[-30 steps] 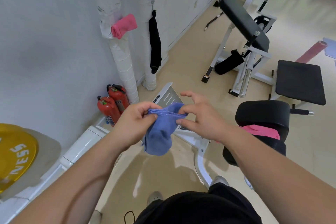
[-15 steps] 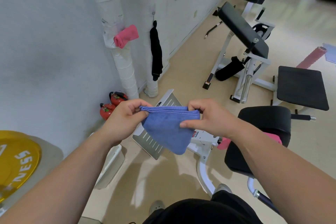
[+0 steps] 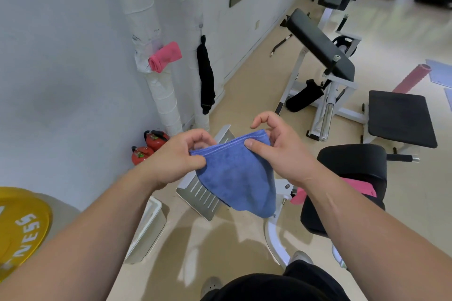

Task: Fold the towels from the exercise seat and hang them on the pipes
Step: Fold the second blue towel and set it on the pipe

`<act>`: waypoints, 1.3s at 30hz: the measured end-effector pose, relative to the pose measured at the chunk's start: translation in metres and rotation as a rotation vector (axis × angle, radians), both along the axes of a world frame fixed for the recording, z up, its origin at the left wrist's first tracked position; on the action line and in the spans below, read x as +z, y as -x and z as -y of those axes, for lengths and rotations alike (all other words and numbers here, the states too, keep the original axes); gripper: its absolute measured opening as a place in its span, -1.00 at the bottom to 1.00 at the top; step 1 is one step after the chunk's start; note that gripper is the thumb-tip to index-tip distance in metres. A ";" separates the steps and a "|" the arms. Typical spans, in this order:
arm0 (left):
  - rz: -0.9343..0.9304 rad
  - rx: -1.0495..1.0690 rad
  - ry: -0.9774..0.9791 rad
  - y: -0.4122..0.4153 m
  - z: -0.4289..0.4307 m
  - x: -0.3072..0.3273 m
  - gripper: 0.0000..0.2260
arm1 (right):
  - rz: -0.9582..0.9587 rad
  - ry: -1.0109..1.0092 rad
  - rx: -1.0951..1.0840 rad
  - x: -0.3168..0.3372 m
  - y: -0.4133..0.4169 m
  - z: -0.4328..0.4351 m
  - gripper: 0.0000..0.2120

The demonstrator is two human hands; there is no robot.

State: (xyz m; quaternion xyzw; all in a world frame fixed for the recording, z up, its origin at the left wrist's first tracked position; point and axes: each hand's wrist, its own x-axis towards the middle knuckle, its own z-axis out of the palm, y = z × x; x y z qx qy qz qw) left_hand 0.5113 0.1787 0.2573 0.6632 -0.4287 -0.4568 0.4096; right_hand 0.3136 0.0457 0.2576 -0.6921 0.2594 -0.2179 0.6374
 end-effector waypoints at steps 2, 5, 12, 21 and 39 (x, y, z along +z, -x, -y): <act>0.040 -0.190 -0.008 -0.004 0.008 0.013 -0.52 | 0.023 -0.003 0.006 0.004 0.000 0.001 -0.80; 0.248 -0.341 0.021 -0.008 0.023 0.025 -0.33 | 0.028 -0.004 0.009 0.006 0.000 0.004 -0.80; 0.288 -0.426 0.053 0.002 0.044 0.033 -0.64 | 0.112 -0.124 -0.037 -0.010 0.007 0.014 -0.61; 0.306 -0.238 0.003 -0.009 0.049 0.020 -0.59 | 0.026 -0.045 0.026 -0.073 0.013 0.006 -0.85; 0.172 0.451 0.006 -0.046 0.007 -0.035 -0.46 | -0.613 0.148 0.307 -0.123 0.015 0.019 -0.80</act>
